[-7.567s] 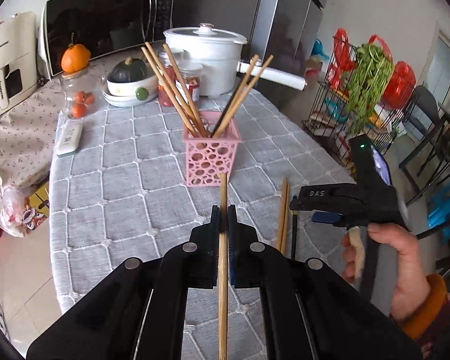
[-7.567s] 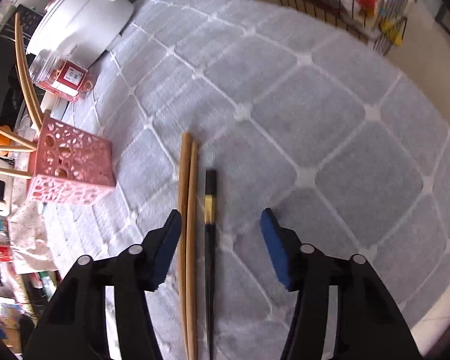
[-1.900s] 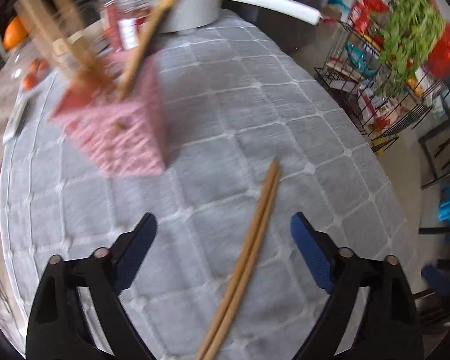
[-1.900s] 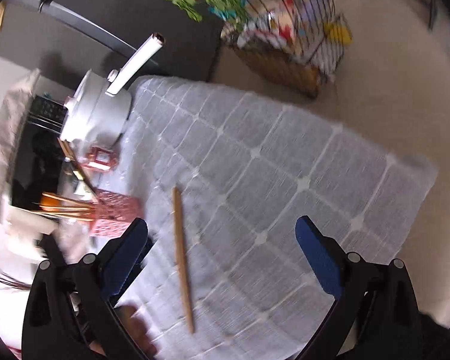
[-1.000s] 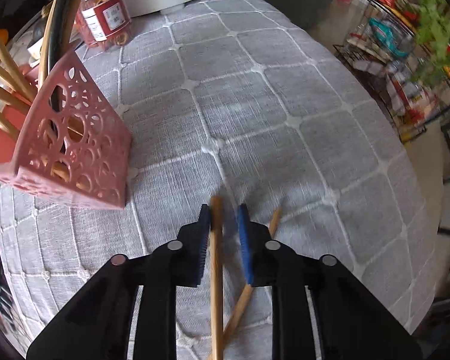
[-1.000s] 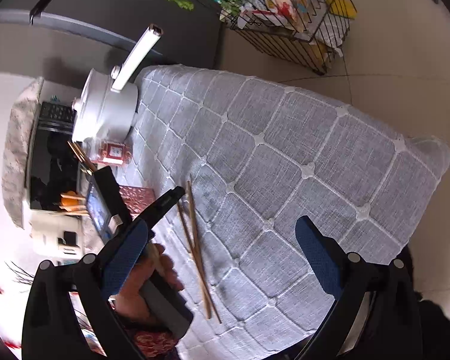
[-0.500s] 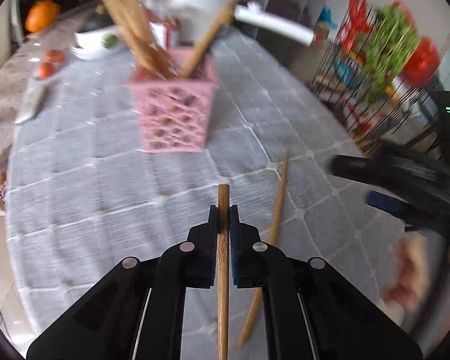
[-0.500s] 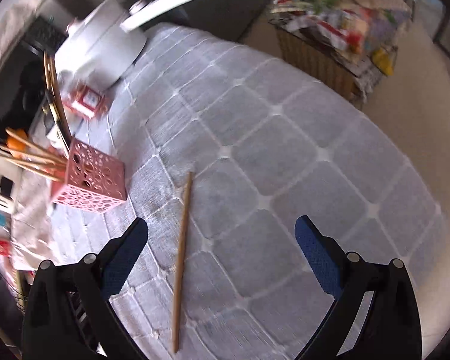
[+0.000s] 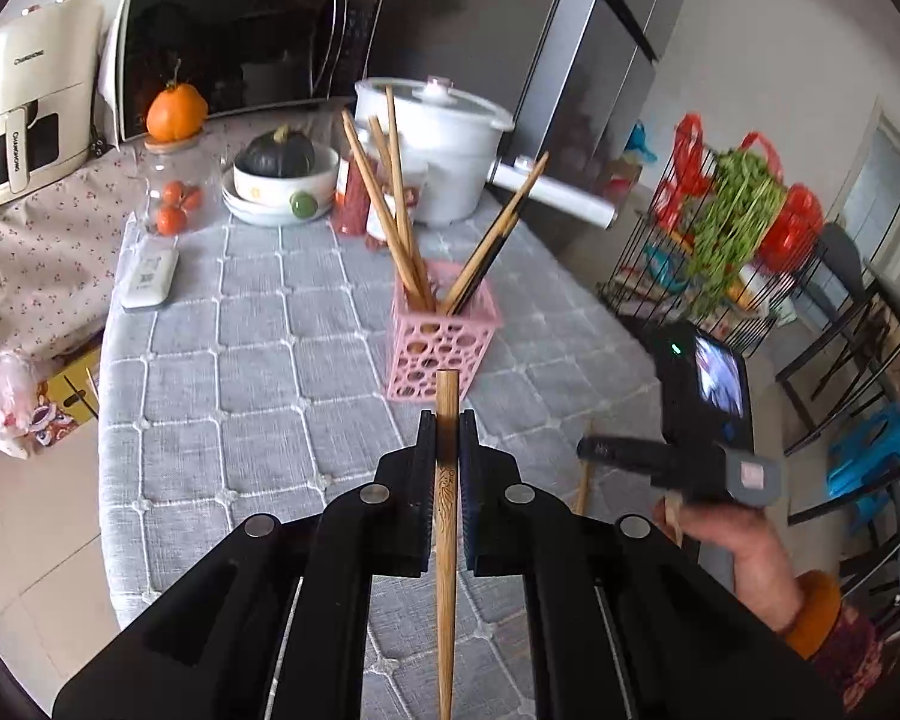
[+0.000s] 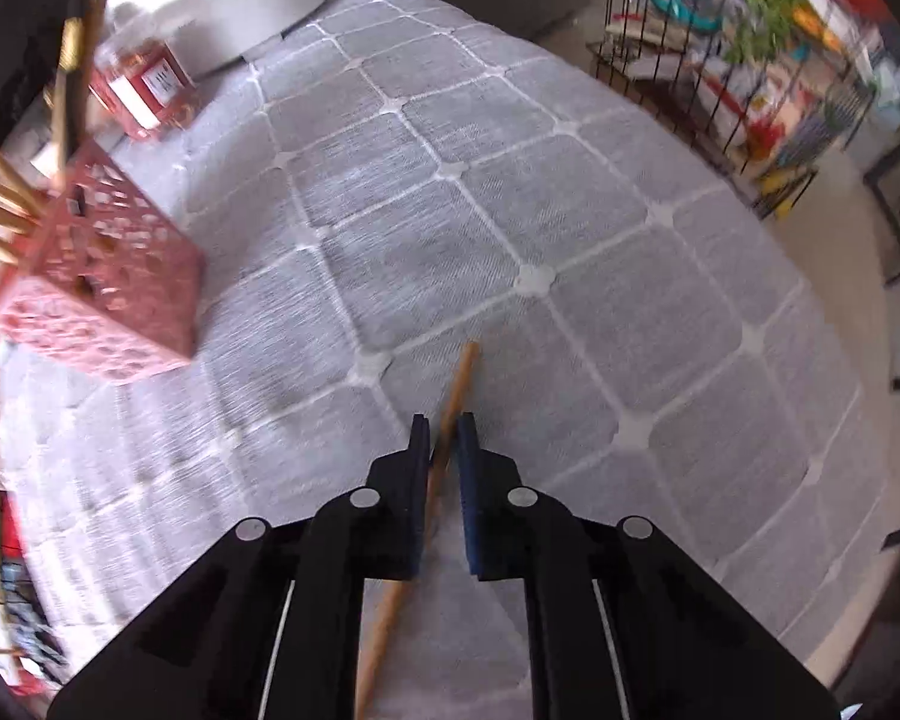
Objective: Organize utensils
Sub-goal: 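Carry both chopsticks into the pink holder and open both tools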
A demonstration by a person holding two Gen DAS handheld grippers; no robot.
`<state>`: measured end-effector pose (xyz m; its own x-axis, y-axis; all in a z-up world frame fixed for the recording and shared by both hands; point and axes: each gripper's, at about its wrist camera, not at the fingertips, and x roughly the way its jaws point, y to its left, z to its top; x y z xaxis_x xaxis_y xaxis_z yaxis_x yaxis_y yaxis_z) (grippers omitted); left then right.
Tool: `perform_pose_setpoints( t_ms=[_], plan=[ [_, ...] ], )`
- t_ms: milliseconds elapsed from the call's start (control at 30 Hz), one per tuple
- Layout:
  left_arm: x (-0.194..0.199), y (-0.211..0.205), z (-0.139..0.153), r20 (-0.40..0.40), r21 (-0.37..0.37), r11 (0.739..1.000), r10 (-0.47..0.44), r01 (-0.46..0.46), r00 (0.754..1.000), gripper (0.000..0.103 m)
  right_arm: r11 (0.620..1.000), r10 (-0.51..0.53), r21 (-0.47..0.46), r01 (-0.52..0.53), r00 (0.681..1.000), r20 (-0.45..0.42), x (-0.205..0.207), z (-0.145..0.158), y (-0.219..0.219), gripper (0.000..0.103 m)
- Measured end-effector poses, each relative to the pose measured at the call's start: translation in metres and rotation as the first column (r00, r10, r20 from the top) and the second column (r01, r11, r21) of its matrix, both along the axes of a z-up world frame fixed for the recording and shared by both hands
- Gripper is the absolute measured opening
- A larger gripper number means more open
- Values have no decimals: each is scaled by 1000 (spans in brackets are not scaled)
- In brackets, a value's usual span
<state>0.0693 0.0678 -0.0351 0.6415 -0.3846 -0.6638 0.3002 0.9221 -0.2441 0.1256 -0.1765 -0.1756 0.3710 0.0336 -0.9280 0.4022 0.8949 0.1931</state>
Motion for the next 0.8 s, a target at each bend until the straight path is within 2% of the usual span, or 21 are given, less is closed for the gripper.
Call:
perform_pose_setpoints(
  t_ms=[100,233,300,367,500,567,633,667,733,767,800],
  plan=[
    [-11,7,14,34,-31,1000,-4,5,999,6,999,12,33,-16,992,129,-29,40,-2,8],
    [-19,9,31,75,-70,998,10,-5,997,6,998,26,52,-44,954,299,-66,102,-10,6],
    [-19,8,41,97,-90,996,25,-16,995,6,997,27,53,-47,945,326,-71,112,-10,5],
    [-13,7,56,119,-116,993,43,-29,992,6,996,22,67,-51,924,382,-78,134,-9,4],
    [7,-4,97,175,-135,990,56,-33,983,6,994,1,93,-53,875,484,-85,178,-17,4],
    [16,-12,121,210,-138,990,52,-23,976,6,997,4,68,-46,855,518,-83,196,-25,4],
    [17,-18,133,242,-134,991,47,-15,969,6,998,40,22,-58,868,496,-79,197,-27,7],
    [17,-19,136,257,-129,992,49,-16,965,6,997,64,17,-80,900,432,-68,185,-31,10],
    [14,-20,135,267,-133,991,53,-17,962,6,993,80,64,-103,954,289,-47,148,-35,59],
    [14,-20,133,263,-138,990,53,-17,963,6,992,74,84,-97,968,238,-39,129,-36,61],
    [13,-20,129,257,-140,990,54,-18,965,6,995,63,71,-74,987,148,-24,95,-35,60]
  ],
)
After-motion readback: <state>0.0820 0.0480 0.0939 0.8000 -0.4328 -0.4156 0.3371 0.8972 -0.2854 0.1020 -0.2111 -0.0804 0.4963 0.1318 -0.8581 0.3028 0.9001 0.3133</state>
